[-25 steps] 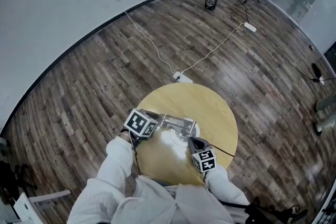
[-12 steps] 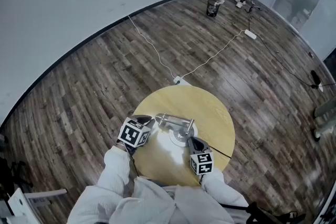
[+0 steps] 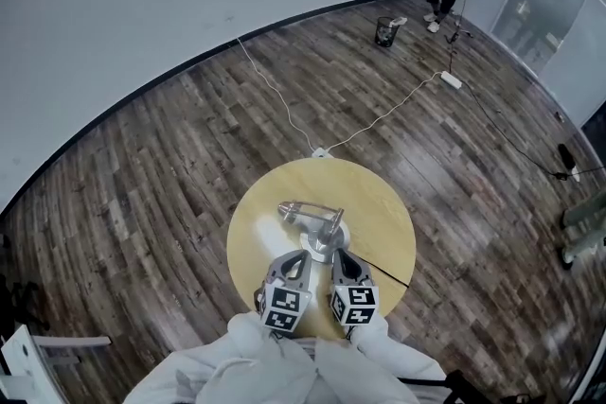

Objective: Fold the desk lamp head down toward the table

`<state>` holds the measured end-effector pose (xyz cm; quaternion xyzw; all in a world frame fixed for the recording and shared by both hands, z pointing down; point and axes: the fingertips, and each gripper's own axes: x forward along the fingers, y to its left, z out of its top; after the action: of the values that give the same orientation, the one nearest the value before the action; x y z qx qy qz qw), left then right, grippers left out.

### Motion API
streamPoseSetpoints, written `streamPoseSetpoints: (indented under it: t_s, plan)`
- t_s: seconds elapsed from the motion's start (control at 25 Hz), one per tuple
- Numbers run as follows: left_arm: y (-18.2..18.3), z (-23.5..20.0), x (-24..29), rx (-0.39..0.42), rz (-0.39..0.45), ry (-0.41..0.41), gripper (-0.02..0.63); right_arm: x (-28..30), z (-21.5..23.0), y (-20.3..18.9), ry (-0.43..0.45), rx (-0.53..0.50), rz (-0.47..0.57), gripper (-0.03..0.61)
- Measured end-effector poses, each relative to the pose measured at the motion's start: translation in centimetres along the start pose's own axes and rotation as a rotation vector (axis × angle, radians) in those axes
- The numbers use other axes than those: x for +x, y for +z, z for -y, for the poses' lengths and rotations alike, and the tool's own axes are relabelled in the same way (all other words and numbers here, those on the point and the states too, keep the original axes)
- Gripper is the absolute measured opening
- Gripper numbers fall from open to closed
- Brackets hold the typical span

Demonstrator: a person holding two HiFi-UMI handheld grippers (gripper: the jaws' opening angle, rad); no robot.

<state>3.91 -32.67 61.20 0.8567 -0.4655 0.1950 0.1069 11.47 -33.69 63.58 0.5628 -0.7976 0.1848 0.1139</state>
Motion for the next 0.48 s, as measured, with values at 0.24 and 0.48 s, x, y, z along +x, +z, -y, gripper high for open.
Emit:
streamPoseSetpoints:
  t_s: [0.24, 0.48]
  plan:
    - [1.4, -0.3, -1.8, -0.069, 0.060, 0.066, 0.000, -2.7, -0.6, 2.1, 0.008, -0.053, 0.067, 0.012]
    - [2.9, 1.7, -5.3, -0.055, 0.137, 0.055, 0.000, -5.6, -2.5, 2.9, -0.017, -0.056, 0.114, 0.012]
